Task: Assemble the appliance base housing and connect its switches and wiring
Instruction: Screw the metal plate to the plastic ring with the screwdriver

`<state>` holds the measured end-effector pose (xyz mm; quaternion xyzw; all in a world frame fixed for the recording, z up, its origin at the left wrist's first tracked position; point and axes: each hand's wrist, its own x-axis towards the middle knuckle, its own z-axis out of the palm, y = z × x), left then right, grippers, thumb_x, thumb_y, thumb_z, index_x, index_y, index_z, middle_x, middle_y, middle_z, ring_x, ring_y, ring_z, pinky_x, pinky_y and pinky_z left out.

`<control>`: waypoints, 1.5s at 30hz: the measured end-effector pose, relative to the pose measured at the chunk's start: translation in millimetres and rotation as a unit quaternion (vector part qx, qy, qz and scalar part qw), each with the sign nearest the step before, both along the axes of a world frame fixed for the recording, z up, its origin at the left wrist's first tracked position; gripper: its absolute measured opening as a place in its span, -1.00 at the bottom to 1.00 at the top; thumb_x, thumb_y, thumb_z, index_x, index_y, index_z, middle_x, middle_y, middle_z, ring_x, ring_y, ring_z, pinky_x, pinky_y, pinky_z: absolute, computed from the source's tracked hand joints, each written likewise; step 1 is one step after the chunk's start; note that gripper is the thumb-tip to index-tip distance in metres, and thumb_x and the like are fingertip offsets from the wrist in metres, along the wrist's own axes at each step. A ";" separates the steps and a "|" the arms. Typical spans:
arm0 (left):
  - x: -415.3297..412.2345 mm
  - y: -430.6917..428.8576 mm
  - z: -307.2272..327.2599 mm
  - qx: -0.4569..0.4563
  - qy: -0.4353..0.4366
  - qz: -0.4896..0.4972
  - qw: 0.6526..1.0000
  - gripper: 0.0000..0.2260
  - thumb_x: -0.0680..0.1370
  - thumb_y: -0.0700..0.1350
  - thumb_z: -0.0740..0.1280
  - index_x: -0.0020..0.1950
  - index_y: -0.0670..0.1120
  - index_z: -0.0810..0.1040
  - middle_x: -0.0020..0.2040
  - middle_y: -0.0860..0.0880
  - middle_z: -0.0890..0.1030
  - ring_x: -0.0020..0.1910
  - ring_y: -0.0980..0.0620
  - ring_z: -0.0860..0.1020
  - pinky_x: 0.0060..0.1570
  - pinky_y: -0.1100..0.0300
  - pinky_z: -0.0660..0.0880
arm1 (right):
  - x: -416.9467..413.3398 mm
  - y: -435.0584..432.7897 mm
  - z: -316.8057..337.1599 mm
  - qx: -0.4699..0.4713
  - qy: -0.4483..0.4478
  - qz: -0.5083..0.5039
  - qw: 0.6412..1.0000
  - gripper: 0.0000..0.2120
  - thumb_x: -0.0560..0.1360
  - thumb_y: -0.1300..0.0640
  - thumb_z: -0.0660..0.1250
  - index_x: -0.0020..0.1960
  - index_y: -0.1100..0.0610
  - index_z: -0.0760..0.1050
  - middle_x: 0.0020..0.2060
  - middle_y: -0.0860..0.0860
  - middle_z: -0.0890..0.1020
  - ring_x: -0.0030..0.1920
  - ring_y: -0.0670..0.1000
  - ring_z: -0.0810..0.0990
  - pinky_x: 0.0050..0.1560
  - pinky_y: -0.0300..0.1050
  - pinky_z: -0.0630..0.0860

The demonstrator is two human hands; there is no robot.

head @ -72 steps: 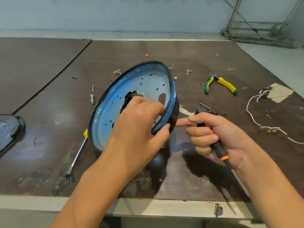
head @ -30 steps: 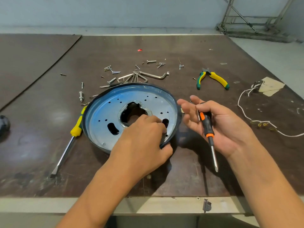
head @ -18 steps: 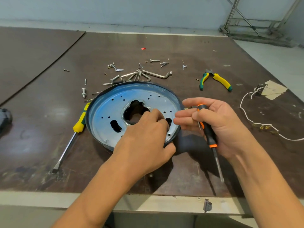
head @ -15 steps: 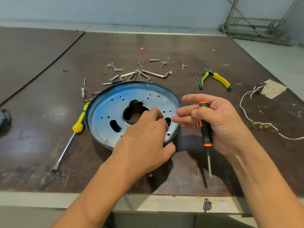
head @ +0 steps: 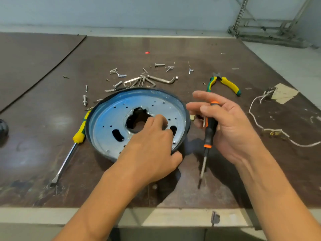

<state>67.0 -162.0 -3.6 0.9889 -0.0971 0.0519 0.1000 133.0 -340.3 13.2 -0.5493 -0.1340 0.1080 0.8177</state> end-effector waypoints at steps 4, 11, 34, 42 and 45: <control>3.1 -0.2 0.8 -0.010 -0.002 0.007 1.000 -0.64 0.44 0.23 0.23 0.06 0.02 0.55 0.23 0.07 0.28 0.13 0.15 0.25 -0.18 0.26 0.45 | 4.3 -0.4 -0.9 0.050 0.009 0.029 0.998 -0.71 0.46 0.32 0.31 0.10 0.12 0.67 -0.15 0.09 0.73 -0.29 -0.09 0.55 -0.23 -0.25 0.52; 0.0 -1.6 6.7 -0.002 0.003 -0.003 1.000 -0.70 0.45 0.19 0.27 0.00 0.01 0.56 0.22 0.08 0.31 0.14 0.13 0.26 -0.22 0.26 0.38 | -1.5 -2.4 5.0 -0.128 -0.104 0.026 0.986 -0.71 0.48 0.32 0.45 0.17 0.11 0.61 -0.02 0.09 0.75 -0.10 -0.08 0.71 -0.08 -0.27 0.58; 1.3 4.9 13.6 -0.037 0.035 -0.007 0.999 -0.77 0.40 0.15 0.40 -0.11 0.02 0.61 0.13 0.11 0.36 0.08 0.13 0.28 -0.19 0.28 0.31 | -15.8 29.4 4.6 -0.156 -0.117 -0.060 0.979 -0.60 0.35 0.22 0.56 0.17 0.09 0.58 0.02 0.02 0.73 0.03 0.07 0.73 0.05 0.00 0.65; -2.5 6.9 14.8 -0.100 0.023 0.008 0.995 -0.74 0.42 0.24 0.36 -0.16 0.06 0.59 0.03 0.12 0.40 0.07 0.13 0.38 -0.08 0.12 0.52 | -21.5 35.9 2.5 -0.256 -0.108 -0.007 0.960 -0.56 0.43 0.28 0.54 0.25 0.06 0.53 -0.03 -0.05 0.74 -0.04 -0.07 0.73 -0.07 -0.19 0.66; -4.0 7.3 15.7 -0.119 0.022 0.012 0.993 -0.75 0.42 0.23 0.36 -0.24 0.07 0.57 0.04 0.12 0.44 0.07 0.14 0.40 -0.07 0.07 0.54 | -23.4 34.7 3.4 -0.317 -0.132 -0.010 0.939 -0.52 0.46 0.26 0.50 0.31 -0.02 0.52 -0.01 -0.10 0.73 -0.01 -0.19 0.70 -0.09 -0.31 0.62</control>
